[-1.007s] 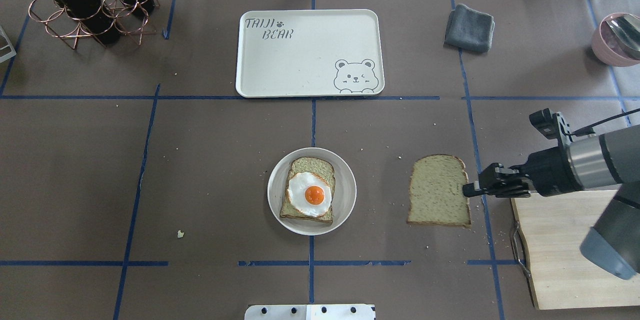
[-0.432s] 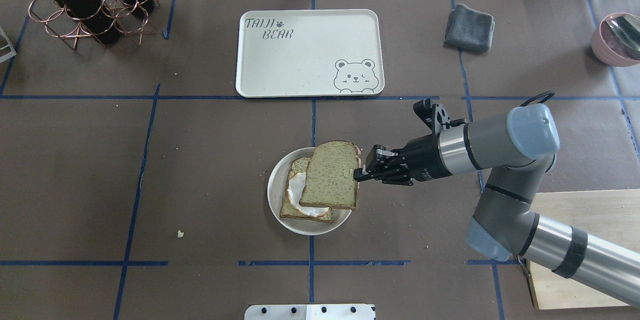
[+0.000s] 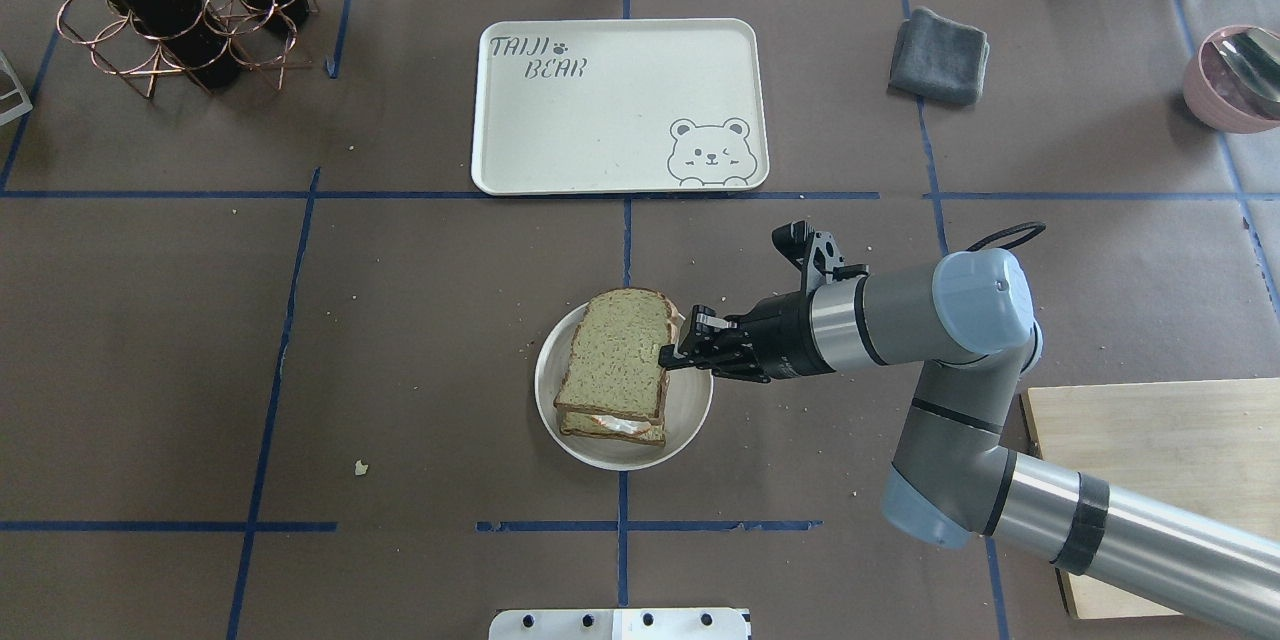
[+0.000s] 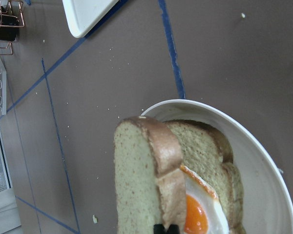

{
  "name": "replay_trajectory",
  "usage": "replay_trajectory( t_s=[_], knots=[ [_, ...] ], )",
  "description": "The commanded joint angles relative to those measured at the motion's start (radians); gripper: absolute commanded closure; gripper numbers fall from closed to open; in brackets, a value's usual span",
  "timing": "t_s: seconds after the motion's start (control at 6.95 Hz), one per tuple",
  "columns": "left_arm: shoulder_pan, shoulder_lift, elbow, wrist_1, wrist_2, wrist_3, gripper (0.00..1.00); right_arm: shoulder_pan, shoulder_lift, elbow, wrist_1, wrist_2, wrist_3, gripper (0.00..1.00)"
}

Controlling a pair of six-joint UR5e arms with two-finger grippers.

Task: Make sandwich and place on tray
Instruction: 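Lower the bread slice onto the egg toast and open the right gripper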

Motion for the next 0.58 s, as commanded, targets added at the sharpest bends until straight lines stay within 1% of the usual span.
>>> replay_trajectory(
  t_s=[0.0, 0.43],
  knots=[
    [0.0, 0.0, -0.001, 0.0, 0.0, 0.0, 0.0, -0.023, 0.002, -0.013, 0.003, -0.024, 0.006, 1.0],
    [0.0, -0.002, 0.0, 0.0, 0.0, -0.001, 0.0, -0.036, -0.003, -0.011, 0.009, -0.021, 0.001, 1.0]
  ],
)
